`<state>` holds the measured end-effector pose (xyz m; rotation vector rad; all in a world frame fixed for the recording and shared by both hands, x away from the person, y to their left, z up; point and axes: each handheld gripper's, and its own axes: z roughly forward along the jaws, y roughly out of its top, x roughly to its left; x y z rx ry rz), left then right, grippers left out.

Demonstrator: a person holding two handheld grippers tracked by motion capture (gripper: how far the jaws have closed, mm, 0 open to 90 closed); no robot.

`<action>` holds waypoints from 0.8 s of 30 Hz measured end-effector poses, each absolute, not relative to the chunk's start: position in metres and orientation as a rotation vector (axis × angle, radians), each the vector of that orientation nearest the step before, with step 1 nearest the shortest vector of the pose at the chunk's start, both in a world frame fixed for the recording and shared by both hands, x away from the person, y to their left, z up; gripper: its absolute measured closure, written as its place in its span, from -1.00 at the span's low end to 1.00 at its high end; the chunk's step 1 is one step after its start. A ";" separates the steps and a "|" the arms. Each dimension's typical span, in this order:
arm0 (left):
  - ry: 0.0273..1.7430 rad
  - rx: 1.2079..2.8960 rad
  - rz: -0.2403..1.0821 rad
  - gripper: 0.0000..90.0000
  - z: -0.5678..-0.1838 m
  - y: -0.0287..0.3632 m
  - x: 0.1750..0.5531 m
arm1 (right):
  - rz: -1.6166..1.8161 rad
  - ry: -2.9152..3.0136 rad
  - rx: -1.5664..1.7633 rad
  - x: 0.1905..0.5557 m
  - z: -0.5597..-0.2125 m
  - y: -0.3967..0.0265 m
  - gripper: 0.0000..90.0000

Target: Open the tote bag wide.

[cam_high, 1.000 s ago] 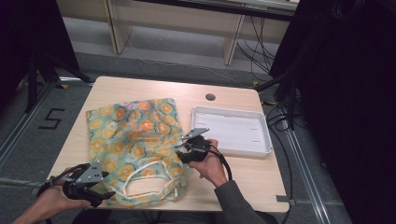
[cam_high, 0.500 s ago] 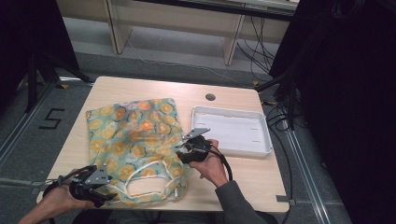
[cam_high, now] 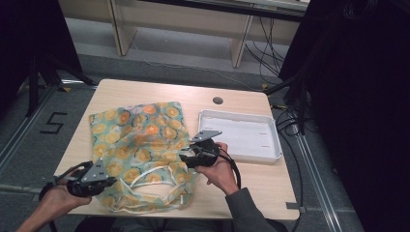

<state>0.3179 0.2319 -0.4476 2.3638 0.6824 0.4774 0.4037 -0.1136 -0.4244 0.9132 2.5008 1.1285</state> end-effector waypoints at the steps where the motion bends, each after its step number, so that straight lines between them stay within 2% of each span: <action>1: 0.685 2.344 0.490 0.98 -0.442 0.234 0.321 | 1.161 2.514 0.877 0.400 -0.420 -0.112 0.00; 8: 0.769 2.255 0.501 0.98 -0.427 0.245 0.352 | 1.229 2.680 0.724 0.376 -0.416 -0.085 -0.03; 12: 0.857 2.182 0.443 0.98 -0.427 0.252 0.364 | 1.216 2.791 0.569 0.361 -0.428 -0.064 -0.08; 20: 0.890 2.127 0.421 0.98 -0.425 0.258 0.371 | 1.030 2.894 0.456 0.351 -0.461 -0.033 -0.10; 22: 0.905 2.113 0.404 0.98 -0.426 0.259 0.371 | 0.939 2.897 0.398 0.353 -0.475 -0.024 -0.01; 23: 0.899 2.117 0.411 0.98 -0.426 0.260 0.371 | 0.886 2.915 0.360 0.355 -0.478 -0.023 0.21; 24: 0.899 2.117 0.411 0.98 -0.426 0.260 0.371 | 0.886 2.915 0.360 0.355 -0.478 -0.023 0.21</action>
